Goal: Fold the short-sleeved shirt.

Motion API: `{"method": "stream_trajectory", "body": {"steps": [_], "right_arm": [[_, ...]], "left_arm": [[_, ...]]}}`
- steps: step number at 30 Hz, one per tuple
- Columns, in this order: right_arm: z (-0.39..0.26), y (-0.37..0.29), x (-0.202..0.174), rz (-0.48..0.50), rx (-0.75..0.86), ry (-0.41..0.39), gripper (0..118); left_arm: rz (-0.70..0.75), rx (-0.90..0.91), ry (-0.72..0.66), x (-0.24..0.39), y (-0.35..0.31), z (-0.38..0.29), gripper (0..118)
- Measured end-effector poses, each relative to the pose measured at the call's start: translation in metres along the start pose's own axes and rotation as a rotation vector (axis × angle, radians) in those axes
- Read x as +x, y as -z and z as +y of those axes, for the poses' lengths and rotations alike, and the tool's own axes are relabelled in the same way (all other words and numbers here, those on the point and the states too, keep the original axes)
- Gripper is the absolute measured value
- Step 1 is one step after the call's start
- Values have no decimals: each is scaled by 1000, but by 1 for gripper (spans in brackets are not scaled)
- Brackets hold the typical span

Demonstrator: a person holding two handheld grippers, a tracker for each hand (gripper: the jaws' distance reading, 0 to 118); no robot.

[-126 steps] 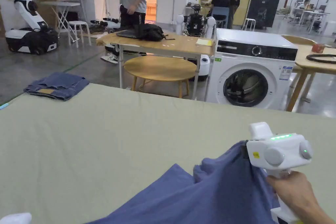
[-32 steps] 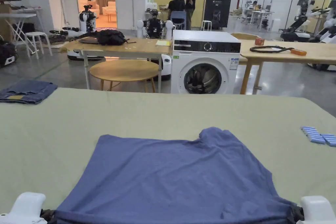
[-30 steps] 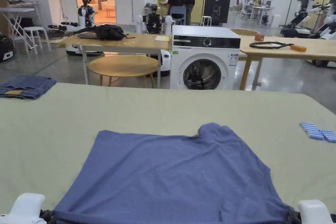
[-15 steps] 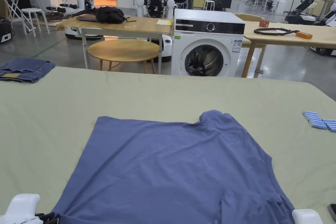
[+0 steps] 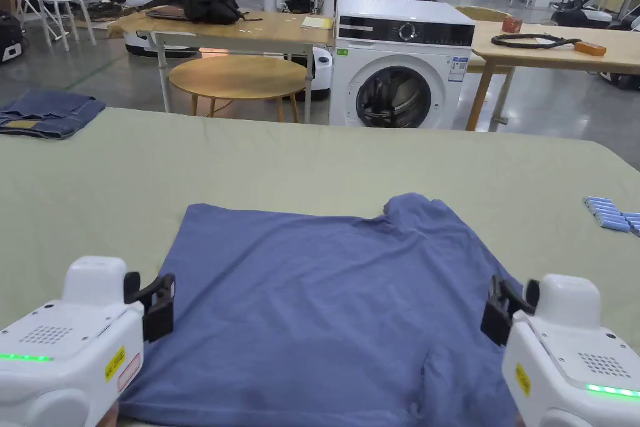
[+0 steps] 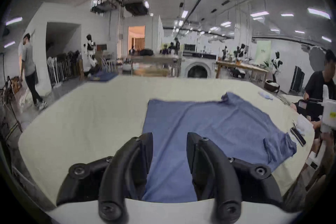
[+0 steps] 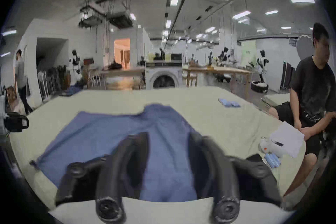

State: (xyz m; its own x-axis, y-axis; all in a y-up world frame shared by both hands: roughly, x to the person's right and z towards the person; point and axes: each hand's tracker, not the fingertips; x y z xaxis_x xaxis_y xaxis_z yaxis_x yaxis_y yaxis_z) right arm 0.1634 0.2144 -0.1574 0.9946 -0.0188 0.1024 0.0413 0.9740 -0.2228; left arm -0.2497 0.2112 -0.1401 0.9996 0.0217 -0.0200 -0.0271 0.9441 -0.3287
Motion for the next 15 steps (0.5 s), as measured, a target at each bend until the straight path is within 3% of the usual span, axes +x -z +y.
{"method": "stream_trajectory", "body": {"steps": [1,3,5,7,9,15], "right_arm": [[2,0,-7,0,24,-7,17],[4,-3,-20,-2,36,-11,11],[7,-3,-26,30,43,-13,1],[6,-3,-34,27,33,-33,0],[4,0,-36,95,-15,-22,0],[-19,-2,-35,100,-87,-66,0]], "left_arm": [[7,15,9,7,0,4,28],[19,44,32,19,-1,12,8],[35,61,44,28,-4,16,1],[20,62,36,32,-4,19,0],[29,41,24,33,-5,20,0],[19,-201,-18,3,-4,10,0]]}}
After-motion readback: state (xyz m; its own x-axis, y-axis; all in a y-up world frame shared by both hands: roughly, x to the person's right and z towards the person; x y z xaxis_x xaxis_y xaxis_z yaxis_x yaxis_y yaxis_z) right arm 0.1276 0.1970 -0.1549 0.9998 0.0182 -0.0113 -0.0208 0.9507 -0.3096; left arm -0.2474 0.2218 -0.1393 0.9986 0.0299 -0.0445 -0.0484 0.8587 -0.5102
